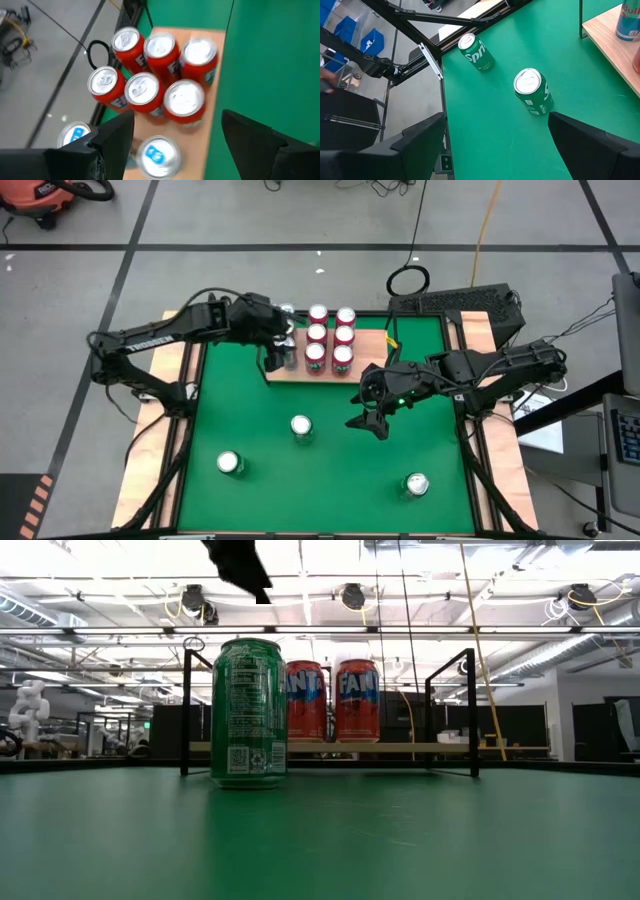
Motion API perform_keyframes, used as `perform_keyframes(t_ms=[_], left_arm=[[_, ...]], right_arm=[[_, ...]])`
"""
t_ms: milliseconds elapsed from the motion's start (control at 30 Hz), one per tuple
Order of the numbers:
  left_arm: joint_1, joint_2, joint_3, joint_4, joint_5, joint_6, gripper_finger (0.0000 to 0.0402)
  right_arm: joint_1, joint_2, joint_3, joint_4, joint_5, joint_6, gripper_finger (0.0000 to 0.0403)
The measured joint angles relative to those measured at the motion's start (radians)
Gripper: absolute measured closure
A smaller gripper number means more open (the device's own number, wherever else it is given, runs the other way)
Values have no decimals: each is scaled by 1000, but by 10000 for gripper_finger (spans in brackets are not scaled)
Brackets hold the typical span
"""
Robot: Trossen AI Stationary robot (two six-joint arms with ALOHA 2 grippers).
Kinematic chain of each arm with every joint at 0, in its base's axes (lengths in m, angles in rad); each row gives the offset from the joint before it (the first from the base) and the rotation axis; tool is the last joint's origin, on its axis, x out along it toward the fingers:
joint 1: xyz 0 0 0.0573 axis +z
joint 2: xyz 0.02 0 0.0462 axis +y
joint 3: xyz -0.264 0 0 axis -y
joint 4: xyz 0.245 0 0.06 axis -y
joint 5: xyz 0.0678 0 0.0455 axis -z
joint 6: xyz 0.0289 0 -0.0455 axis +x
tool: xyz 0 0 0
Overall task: Place canned beverage on shelf
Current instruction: Put the blue soda can on the shelf aligned with the other blue soda cans
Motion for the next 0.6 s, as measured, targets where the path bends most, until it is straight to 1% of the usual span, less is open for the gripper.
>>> perform_keyframes(t_ms=[100, 133, 233, 300, 400, 500, 600], left_arm=[[-39, -19, 47, -67, -13, -146, 121], [-54, -26, 53, -68, -11, -206, 121], [-87, -61, 52, -106, 26, -351, 121], [-115, -90, 50, -116, 34, -410, 121], [-156, -118, 30, -116, 48, -411, 121], [-182, -118, -11, -118, 46, -382, 123], [-193, -105, -68, -73, 33, -365, 138]], right_arm=[[0, 0, 0, 0, -1, -14, 57], [0, 0, 0, 0, -1, -21, 57], [0, 0, 0, -4, -1, -34, 57], [0, 0, 0, -16, 1, -41, 57], [0, 0, 0, -30, 1, -62, 57], [0, 0, 0, -34, 2, -93, 57], [-10, 0, 0, -26, 3, -108, 57]])
